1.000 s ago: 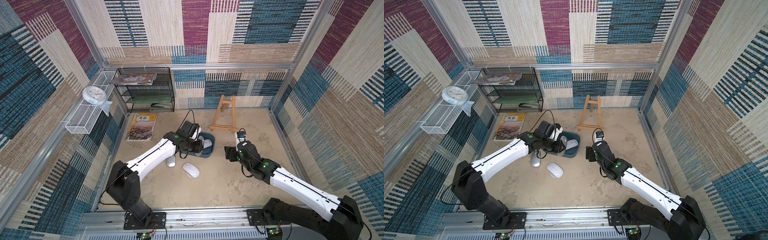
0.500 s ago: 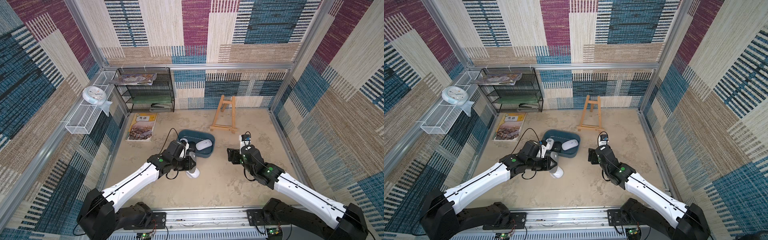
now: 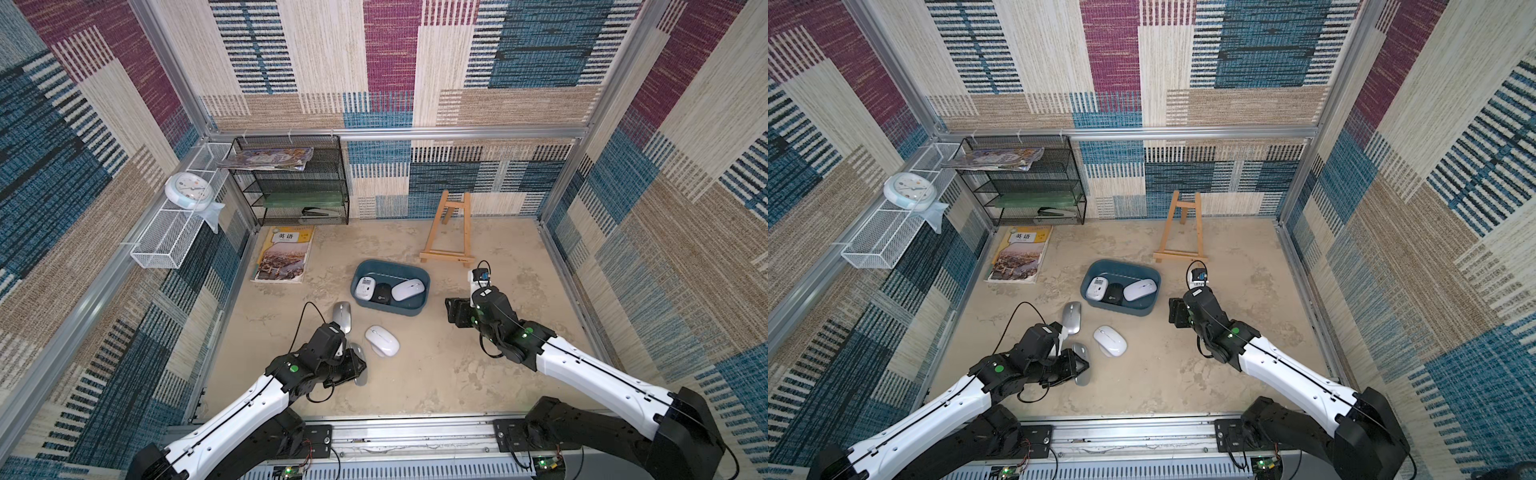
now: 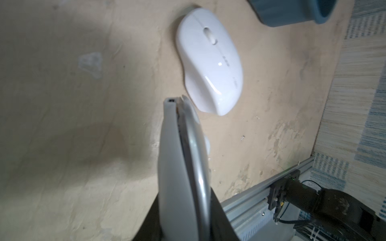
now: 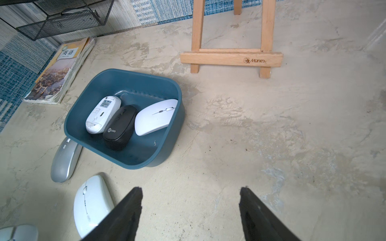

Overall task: Take out the mouse from the storage box
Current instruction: Place the mouse at the center of the board.

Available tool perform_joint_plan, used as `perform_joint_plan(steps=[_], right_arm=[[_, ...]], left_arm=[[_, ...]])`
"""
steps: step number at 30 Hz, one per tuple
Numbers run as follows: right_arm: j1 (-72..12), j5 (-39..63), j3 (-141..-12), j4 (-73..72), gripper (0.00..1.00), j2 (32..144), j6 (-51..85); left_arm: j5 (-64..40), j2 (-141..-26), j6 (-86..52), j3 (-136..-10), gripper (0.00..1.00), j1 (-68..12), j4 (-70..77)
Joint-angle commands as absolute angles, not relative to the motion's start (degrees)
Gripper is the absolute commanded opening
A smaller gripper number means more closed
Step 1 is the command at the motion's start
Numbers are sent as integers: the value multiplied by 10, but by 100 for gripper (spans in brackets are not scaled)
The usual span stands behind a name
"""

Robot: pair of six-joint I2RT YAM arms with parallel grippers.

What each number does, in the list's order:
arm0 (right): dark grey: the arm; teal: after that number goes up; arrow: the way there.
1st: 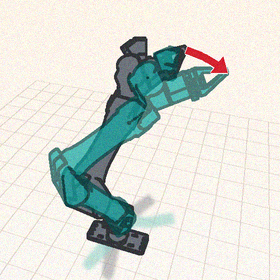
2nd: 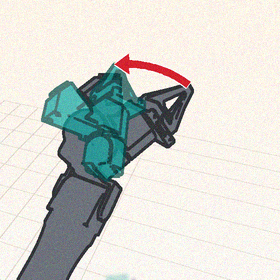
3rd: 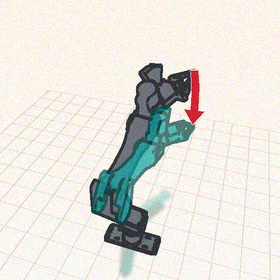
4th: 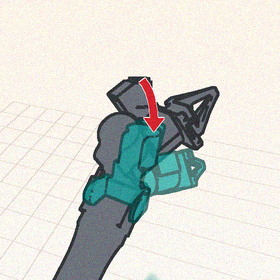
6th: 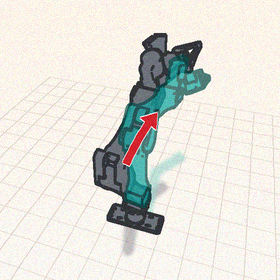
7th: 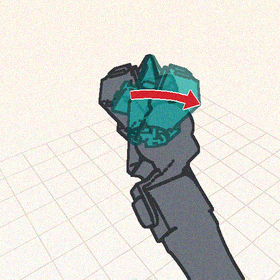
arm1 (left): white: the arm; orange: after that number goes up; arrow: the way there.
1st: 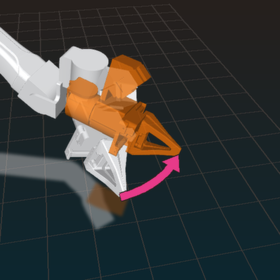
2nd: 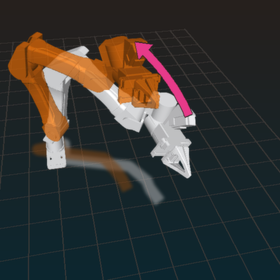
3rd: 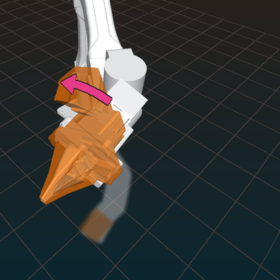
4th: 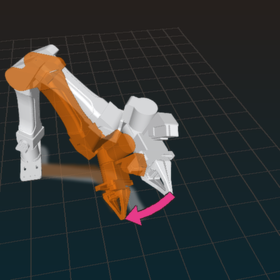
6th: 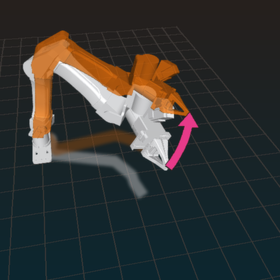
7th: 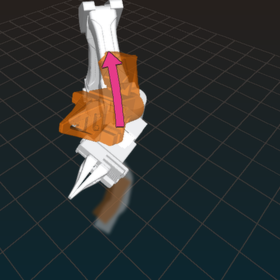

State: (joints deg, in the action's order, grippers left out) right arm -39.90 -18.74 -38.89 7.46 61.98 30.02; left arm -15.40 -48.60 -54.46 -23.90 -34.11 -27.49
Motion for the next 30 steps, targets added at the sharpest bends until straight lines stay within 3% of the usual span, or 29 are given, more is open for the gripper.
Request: perform_joint_plan(steps=[1, 15, 23, 30], right_arm=[[-399, -182, -402, 77, 77, 627, 291], [-399, -168, -404, 72, 77, 644, 299], [-399, -159, -429, 84, 77, 661, 296], [-399, -175, -441, 78, 77, 675, 279]], left_arm=[[-162, -496, -582, -218, 21, -331, -234], [-237, -543, -577, -173, 25, -255, -142], [-206, -533, -568, -159, 50, -244, -160], [-88, -501, -533, -215, 66, -241, -296]])
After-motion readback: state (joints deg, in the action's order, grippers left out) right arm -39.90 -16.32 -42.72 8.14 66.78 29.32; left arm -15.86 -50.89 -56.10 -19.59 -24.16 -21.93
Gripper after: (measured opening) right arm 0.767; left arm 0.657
